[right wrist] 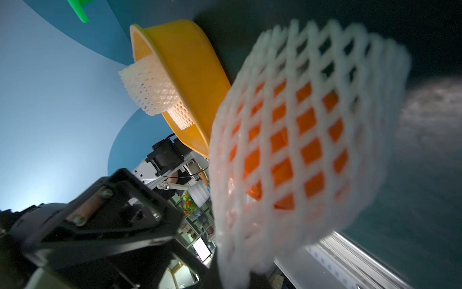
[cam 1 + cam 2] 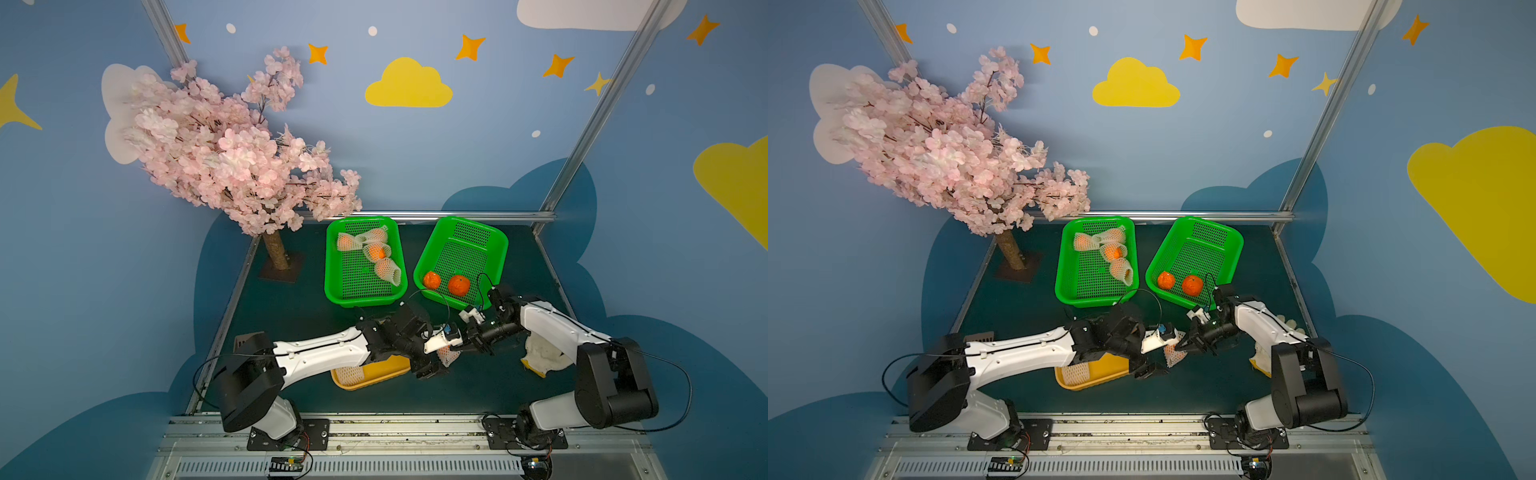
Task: Remove foam nets from oranges
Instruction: Remove the foam net from the orange.
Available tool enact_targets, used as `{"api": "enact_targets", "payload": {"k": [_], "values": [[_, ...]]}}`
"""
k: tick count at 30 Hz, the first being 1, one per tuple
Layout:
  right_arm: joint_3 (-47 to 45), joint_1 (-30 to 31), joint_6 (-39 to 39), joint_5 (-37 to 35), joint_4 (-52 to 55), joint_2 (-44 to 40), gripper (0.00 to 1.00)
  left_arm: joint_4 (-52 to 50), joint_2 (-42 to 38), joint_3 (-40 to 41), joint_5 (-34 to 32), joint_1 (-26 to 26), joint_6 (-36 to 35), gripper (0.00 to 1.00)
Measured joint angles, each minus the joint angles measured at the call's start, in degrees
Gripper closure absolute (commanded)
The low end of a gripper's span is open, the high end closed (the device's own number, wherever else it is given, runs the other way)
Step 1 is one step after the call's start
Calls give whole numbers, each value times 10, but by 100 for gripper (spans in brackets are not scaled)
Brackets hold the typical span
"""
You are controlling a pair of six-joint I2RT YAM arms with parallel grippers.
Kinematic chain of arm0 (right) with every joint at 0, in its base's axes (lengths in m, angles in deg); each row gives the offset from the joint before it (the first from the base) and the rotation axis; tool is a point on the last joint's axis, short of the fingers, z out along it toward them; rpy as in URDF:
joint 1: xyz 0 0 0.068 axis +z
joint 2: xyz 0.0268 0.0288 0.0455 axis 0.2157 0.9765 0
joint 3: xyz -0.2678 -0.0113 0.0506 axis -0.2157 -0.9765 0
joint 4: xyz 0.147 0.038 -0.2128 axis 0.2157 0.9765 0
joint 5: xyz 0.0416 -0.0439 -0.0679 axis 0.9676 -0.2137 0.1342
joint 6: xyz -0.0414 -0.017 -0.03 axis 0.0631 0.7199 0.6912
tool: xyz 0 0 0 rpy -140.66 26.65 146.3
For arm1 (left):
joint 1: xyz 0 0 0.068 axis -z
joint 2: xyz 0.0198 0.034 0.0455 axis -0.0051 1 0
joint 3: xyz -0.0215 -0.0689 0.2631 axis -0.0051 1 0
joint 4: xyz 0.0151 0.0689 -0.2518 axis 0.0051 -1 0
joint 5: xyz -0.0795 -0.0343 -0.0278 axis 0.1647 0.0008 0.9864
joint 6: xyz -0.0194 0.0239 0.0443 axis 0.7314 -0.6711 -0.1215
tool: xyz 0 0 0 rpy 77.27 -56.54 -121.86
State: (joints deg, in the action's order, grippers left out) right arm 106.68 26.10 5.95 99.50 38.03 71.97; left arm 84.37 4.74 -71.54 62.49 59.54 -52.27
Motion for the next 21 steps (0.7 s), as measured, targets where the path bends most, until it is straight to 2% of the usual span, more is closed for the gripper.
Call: {"api": "enact_targets", "payload": {"k": [5,7,10,14,21], "values": [[-15,-8,-25,23,-16,10,100,3,63,-42,-23,9,-2,31],[-25,-9,-35,34,-25,11,100,2,82,-57,-37,9,-2,38],[-35,-10,-47,51,-38,11,100,-11,113,-88,-52,9,2,58],[-48,-24,-57,59,-45,13,100,-50,151,-137,-52,5,5,75],[-55,-52,-65,63,-49,10,98,-101,162,-154,-31,-9,4,94]]}}
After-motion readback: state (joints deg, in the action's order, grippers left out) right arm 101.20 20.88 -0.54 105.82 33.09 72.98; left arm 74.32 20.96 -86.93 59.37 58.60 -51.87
